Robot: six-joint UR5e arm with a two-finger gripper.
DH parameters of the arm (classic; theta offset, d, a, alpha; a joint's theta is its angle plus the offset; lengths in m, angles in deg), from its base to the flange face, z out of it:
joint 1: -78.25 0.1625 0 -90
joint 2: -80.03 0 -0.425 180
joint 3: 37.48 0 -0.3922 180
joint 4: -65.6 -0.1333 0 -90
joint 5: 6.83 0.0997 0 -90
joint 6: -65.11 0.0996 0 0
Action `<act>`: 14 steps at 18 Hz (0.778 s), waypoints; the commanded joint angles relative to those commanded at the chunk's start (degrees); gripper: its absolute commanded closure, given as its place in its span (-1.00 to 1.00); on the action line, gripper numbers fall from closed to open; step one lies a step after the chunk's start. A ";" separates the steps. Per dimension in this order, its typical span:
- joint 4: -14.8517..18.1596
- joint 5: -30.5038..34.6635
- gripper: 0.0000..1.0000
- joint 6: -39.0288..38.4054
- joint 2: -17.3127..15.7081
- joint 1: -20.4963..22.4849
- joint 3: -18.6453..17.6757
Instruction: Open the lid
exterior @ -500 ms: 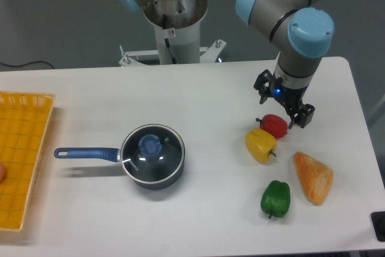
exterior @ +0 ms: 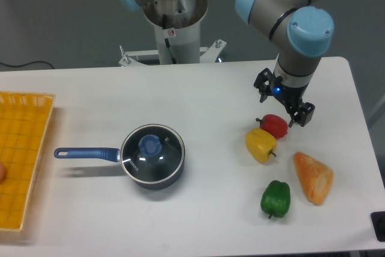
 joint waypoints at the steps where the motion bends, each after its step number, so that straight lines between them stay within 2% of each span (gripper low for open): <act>1: 0.09 0.00 -1.00 0.09 0.00 0.09 -0.09; 7: -0.61 -0.09 -1.00 -0.88 -1.32 -0.35 -2.81; 14: -0.79 -0.09 -1.00 -5.97 -2.55 -6.76 -5.45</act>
